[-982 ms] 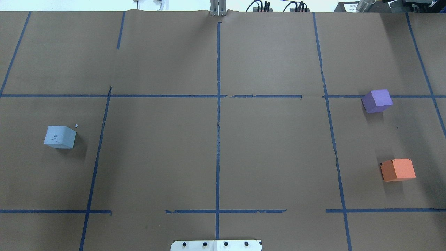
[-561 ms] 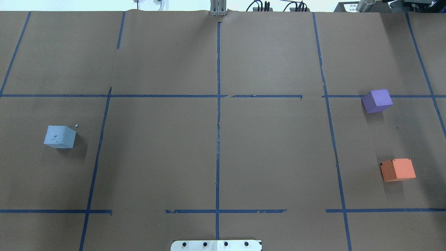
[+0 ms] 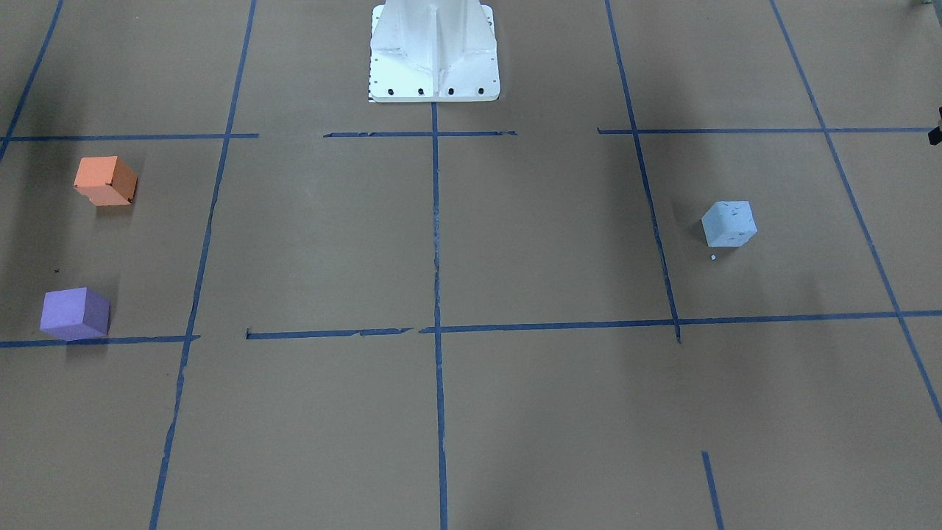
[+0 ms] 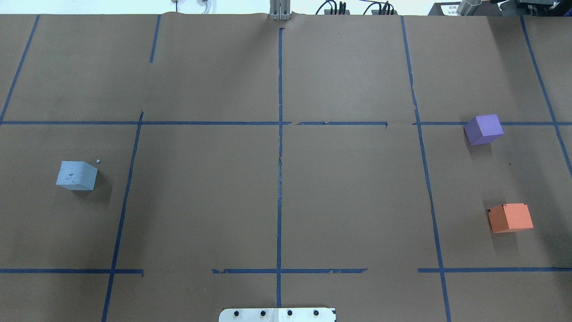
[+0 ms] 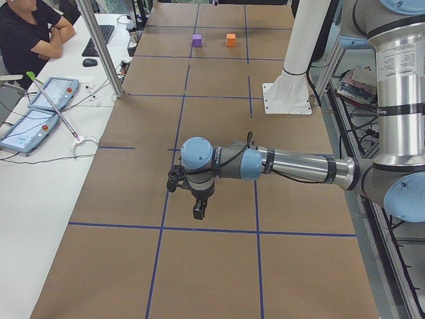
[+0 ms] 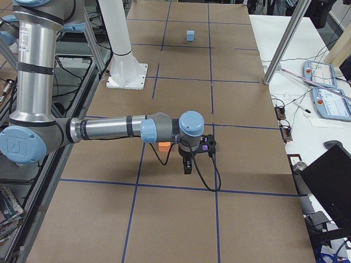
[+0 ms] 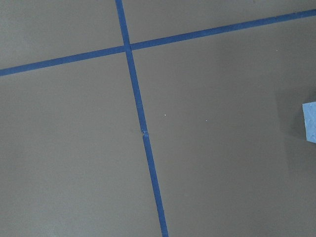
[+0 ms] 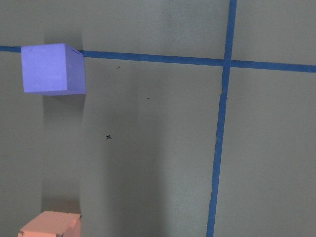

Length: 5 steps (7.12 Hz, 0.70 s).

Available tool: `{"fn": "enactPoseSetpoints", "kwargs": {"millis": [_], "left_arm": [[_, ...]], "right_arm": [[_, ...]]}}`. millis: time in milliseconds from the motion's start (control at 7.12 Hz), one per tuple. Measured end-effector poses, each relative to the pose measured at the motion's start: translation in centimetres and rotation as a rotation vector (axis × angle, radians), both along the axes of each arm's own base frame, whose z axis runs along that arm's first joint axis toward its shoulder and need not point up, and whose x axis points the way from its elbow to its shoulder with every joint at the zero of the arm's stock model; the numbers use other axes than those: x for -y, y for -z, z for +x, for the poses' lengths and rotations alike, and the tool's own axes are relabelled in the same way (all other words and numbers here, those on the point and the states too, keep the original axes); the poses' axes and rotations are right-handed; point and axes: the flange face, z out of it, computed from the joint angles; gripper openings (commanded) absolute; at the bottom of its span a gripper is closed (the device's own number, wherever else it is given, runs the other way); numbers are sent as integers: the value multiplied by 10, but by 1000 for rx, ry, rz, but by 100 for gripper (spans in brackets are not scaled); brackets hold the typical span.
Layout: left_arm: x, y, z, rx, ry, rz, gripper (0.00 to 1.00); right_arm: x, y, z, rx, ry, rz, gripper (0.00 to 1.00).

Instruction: Place blue block between orange and purple blocks

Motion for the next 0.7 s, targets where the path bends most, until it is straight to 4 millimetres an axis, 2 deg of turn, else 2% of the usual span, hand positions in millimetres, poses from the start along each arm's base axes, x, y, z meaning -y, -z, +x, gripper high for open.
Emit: {"fn": "enactPoseSetpoints", "kwargs": {"millis": [281, 421, 702], "left_arm": [[2, 2, 4, 0, 19, -19, 100], [6, 5, 19, -2, 31, -30, 100], [18, 23, 85, -25, 72, -58, 100]], "right_arm": [[0, 2, 0, 3, -1, 3, 100], [0, 3, -1, 3, -1, 3, 100], [1, 4, -1, 3, -1, 6, 100]]}}
